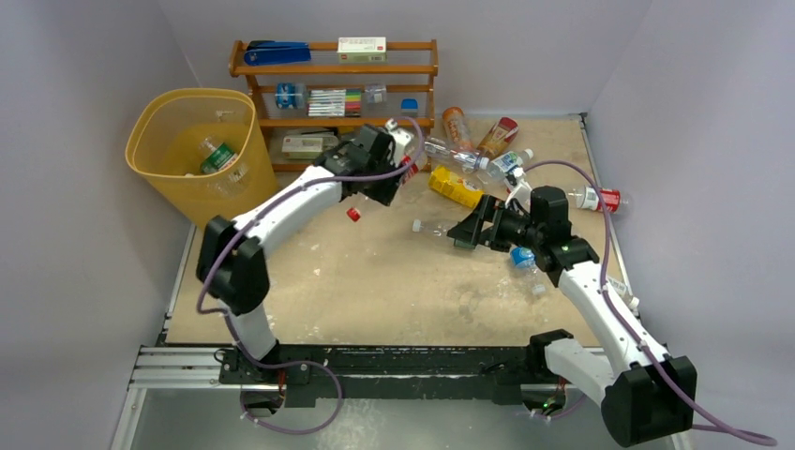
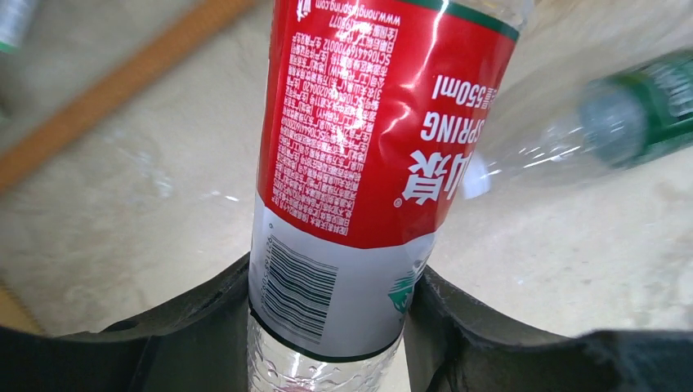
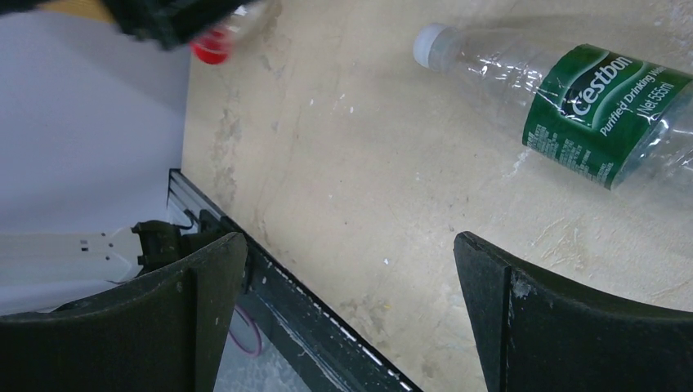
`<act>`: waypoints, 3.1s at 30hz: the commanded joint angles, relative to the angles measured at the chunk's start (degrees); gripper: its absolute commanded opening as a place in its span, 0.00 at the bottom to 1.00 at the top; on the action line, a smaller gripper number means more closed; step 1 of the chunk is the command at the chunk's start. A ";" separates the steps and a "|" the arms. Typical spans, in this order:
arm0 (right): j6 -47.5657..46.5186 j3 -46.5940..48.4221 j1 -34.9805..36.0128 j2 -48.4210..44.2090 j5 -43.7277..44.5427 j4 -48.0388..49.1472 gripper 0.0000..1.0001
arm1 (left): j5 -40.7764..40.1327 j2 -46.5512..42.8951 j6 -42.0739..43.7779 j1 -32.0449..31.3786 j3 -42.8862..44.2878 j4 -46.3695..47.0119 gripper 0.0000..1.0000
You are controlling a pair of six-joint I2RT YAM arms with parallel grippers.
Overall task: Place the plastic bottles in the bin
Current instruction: Pick up the plastic bottle at the center of the board, then place the plastic bottle in the trash bin, then adjust the plastic bottle at the center of the board.
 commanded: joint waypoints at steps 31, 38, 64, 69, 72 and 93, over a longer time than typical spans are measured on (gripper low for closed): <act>0.26 1.11 0.08 3.13 -5.09 3.80 1.00 | -13.47 -19.50 -11.00 40.74 25.14 -1.10 0.50; 0.43 1.07 0.08 3.76 -5.60 4.70 1.00 | -19.74 -20.45 -13.90 43.42 18.83 -1.39 0.51; -2.94 13.96 0.08 9.33 10.60 -10.60 1.00 | 2.02 -22.96 -23.03 41.49 15.24 -0.76 0.85; 4.66 14.03 -1.09 7.11 26.39 -15.26 1.00 | 2.32 -23.35 -22.52 28.36 14.41 -2.98 0.85; 6.41 13.28 -3.34 6.67 28.76 -15.55 1.00 | 2.02 -24.25 -22.66 23.00 11.49 -2.74 0.86; 8.79 5.24 -2.12 16.53 20.29 -2.40 1.00 | 1.31 -28.68 -23.44 12.92 -8.99 3.22 0.88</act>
